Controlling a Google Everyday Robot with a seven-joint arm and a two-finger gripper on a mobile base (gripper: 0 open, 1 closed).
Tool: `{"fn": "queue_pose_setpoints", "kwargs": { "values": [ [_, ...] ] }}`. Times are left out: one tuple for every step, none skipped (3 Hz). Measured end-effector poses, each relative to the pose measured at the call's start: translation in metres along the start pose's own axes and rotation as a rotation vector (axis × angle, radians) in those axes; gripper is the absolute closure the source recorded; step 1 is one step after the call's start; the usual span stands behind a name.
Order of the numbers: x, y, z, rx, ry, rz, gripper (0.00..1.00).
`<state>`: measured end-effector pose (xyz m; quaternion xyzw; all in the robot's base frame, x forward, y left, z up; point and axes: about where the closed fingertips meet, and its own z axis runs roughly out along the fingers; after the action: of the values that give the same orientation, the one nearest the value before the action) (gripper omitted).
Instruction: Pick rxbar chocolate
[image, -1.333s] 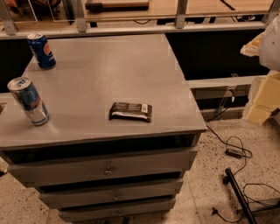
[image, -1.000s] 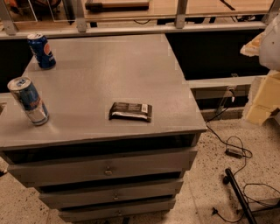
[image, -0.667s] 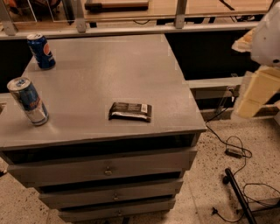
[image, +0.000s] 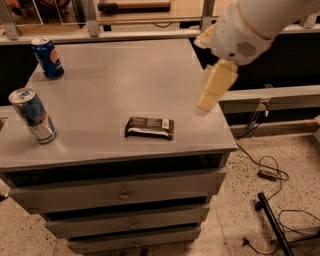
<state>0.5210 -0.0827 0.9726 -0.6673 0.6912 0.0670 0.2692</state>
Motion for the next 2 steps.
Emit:
{"fn": "queue_pose_setpoints", "kwargs": {
  "values": [
    [-0.046,-0.006,0.053,-0.074,-0.122,-0.015,0.00],
    [-0.071,0.000,0.103,-0.166,-0.171,0.010,0.00]
  ]
}}
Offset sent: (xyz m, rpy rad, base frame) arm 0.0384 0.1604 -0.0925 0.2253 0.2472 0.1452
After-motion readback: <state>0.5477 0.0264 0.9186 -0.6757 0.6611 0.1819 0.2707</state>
